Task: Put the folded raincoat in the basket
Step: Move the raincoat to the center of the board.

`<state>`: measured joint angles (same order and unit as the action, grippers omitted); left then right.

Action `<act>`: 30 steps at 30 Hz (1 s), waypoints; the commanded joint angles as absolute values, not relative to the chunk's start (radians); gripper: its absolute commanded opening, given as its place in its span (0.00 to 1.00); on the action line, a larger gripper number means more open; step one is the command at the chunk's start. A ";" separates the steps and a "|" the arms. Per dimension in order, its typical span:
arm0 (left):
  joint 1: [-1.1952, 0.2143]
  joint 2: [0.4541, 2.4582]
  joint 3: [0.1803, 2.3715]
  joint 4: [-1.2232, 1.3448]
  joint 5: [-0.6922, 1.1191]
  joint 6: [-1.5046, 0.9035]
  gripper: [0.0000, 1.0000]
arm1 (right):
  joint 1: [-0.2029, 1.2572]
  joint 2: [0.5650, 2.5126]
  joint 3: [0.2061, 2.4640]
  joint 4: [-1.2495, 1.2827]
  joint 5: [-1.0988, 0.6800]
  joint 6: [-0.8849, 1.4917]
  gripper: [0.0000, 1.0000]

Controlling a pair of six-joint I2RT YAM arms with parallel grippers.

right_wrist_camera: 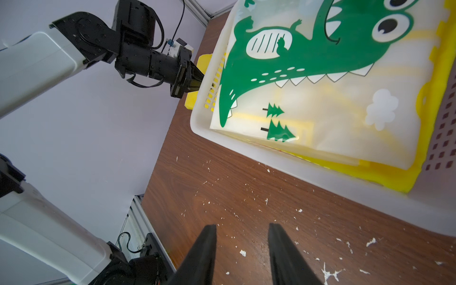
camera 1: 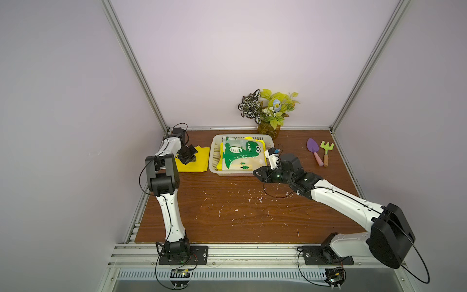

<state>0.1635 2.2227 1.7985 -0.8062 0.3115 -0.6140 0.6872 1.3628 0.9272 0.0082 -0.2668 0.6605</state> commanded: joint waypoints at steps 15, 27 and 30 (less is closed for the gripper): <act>0.177 2.054 1.427 -0.874 0.169 -0.464 0.00 | 0.696 1.449 0.997 0.051 -0.313 0.673 0.41; 0.175 1.685 0.997 -0.870 0.186 -0.456 0.00 | 0.738 1.397 0.933 0.050 -0.270 0.712 0.46; 0.160 1.597 0.913 -0.871 0.204 -0.469 0.00 | 0.761 1.399 0.932 0.050 -0.253 0.722 0.47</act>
<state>0.1699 1.6489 0.9661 -0.8215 0.1997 -0.4706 0.7406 1.4277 0.9356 0.0257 -0.2832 0.7044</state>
